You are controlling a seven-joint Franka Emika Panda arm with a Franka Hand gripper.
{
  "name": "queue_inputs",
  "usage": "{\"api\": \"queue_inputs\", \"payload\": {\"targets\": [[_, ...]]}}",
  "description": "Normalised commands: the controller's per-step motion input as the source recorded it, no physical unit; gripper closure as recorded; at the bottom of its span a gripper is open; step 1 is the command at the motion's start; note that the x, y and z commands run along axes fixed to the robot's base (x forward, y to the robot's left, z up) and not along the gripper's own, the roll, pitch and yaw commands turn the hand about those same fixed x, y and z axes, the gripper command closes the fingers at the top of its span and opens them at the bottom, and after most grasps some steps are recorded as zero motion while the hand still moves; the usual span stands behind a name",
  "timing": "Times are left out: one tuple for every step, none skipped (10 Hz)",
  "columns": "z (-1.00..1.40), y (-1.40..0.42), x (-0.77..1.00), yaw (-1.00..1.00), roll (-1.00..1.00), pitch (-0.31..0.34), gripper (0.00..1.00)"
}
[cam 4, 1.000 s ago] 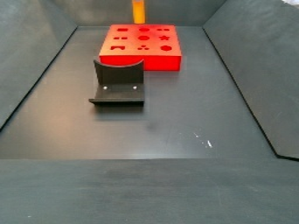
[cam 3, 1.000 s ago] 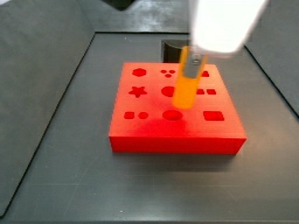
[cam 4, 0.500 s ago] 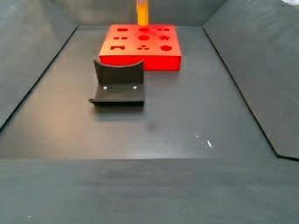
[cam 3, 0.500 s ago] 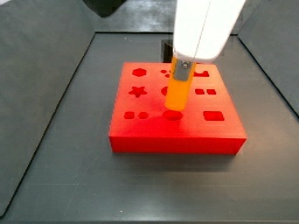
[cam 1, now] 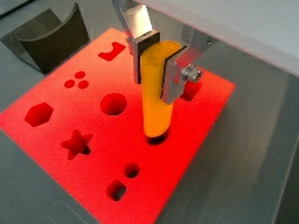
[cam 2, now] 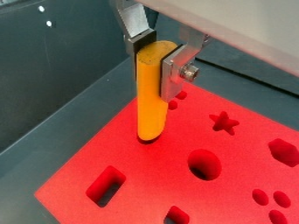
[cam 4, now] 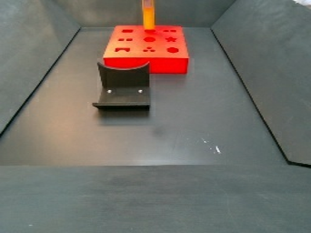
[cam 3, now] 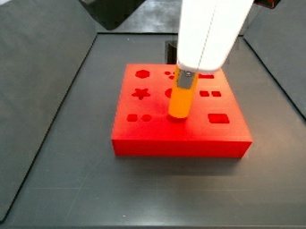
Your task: Insert the oval object.
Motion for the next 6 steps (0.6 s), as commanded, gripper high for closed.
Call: {"api": "queue_inputs", "payload": {"targets": [[-0.17, 0.00, 0.06, 0.00, 0.00, -0.034, 1.00], [-0.21, -0.03, 0.00, 0.00, 0.00, -0.034, 1.00], [-0.17, -0.06, 0.00, 0.00, 0.00, -0.019, 1.00], [-0.18, -0.04, -0.08, 0.00, 0.00, -0.029, 1.00], [-0.21, -0.14, 0.00, 0.03, 0.00, -0.071, 1.00], [-0.25, -0.05, 0.00, 0.07, 0.00, -0.071, 1.00]]}}
